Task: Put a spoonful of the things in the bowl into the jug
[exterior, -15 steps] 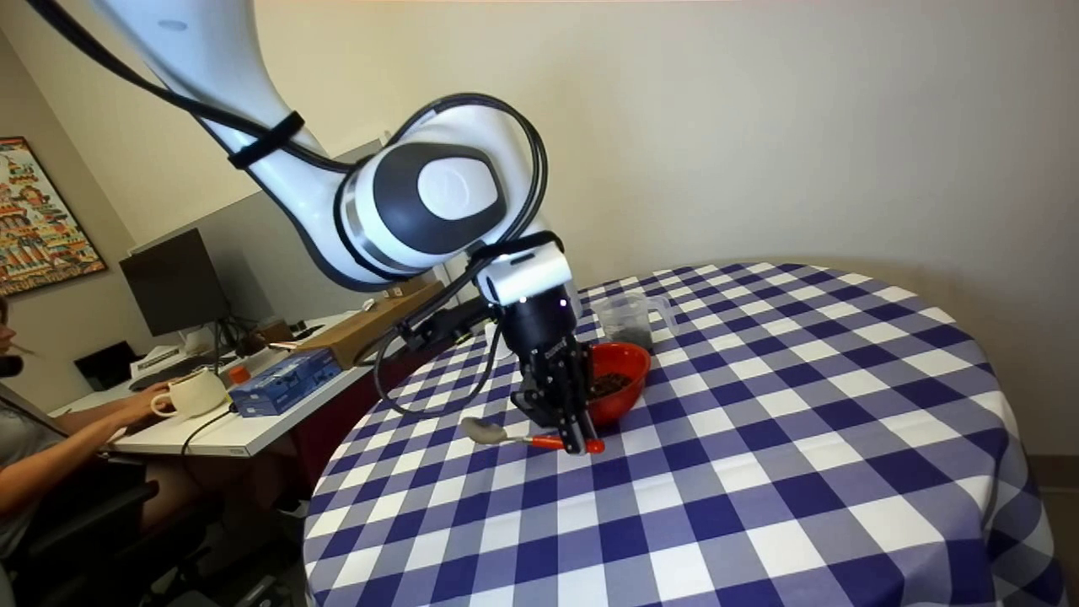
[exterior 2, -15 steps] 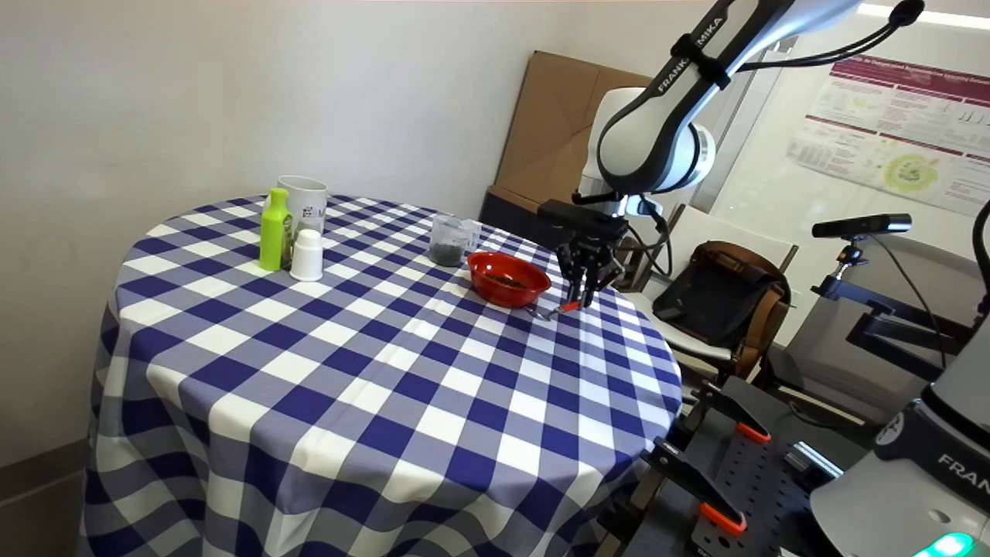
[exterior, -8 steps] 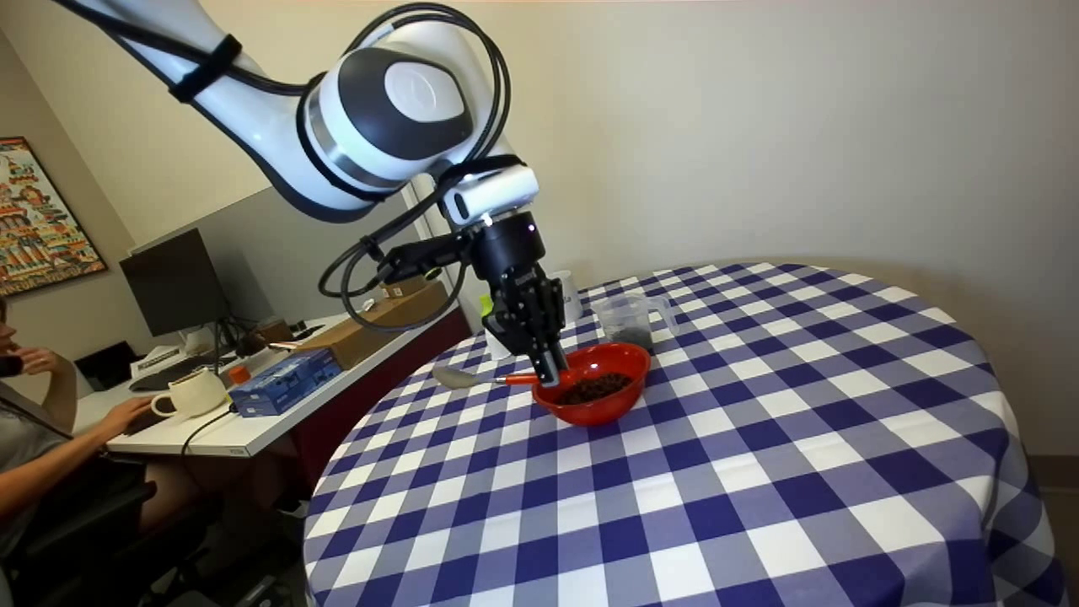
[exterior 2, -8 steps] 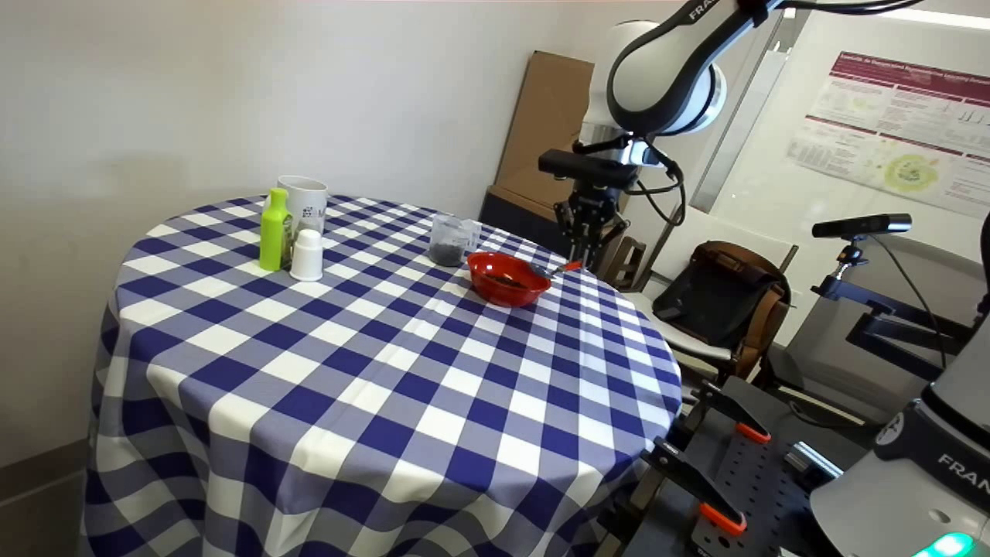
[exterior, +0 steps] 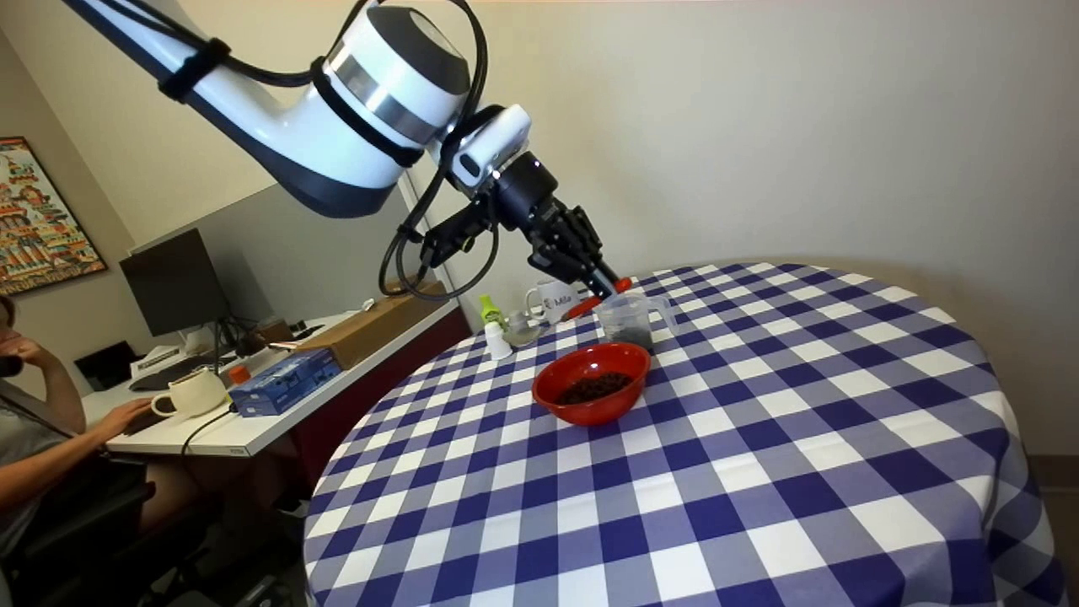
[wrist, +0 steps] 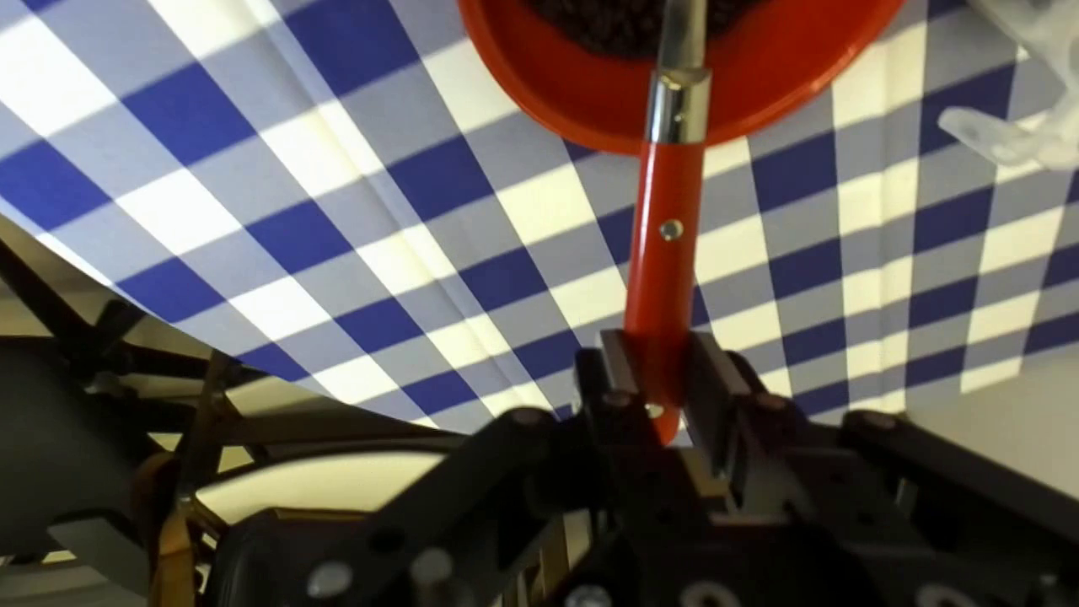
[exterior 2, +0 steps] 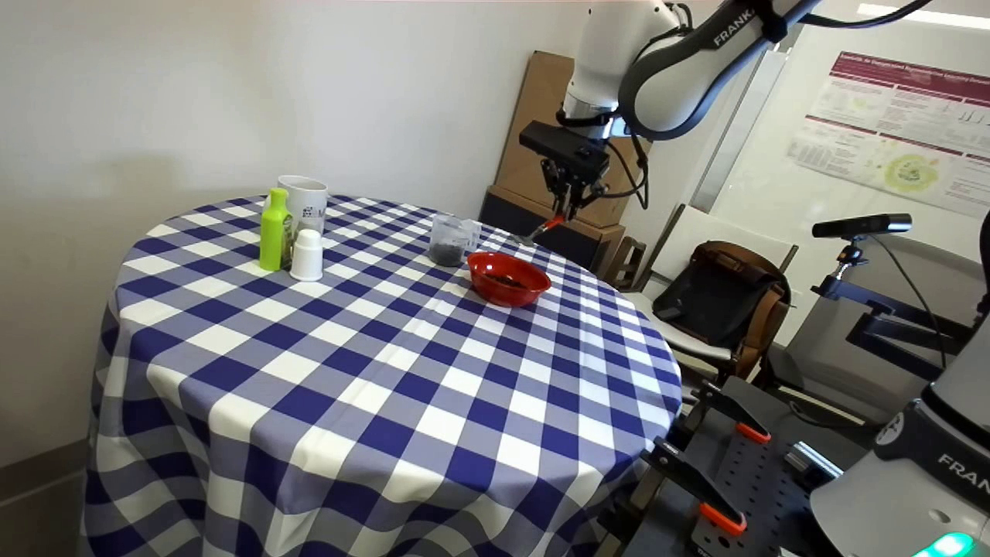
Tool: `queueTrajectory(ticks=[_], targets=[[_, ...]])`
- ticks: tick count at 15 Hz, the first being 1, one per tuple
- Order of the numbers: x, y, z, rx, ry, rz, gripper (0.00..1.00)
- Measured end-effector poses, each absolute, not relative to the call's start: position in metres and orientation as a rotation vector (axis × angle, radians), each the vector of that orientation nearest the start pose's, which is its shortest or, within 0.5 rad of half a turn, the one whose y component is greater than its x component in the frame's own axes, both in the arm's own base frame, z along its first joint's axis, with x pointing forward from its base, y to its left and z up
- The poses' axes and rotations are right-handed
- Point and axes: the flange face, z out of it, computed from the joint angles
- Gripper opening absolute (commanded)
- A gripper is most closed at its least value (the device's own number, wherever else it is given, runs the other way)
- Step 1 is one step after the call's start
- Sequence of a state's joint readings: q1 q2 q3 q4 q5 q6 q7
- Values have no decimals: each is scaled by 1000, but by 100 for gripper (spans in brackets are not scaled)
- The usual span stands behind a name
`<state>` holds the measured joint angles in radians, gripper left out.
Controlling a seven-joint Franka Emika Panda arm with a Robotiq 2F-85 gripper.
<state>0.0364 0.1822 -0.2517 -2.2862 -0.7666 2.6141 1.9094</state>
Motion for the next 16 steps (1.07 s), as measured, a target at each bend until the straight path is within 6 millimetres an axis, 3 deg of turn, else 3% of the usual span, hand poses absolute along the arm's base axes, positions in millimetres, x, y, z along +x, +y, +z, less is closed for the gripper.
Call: queueTrajectory(ticks=[7,11,16], targets=[[550,-105,264,-2477,2217,-1160,5],[555,-97,245,-2501,2213,-1297,5],[566,-88,223,-2432,2122,-1597,5]])
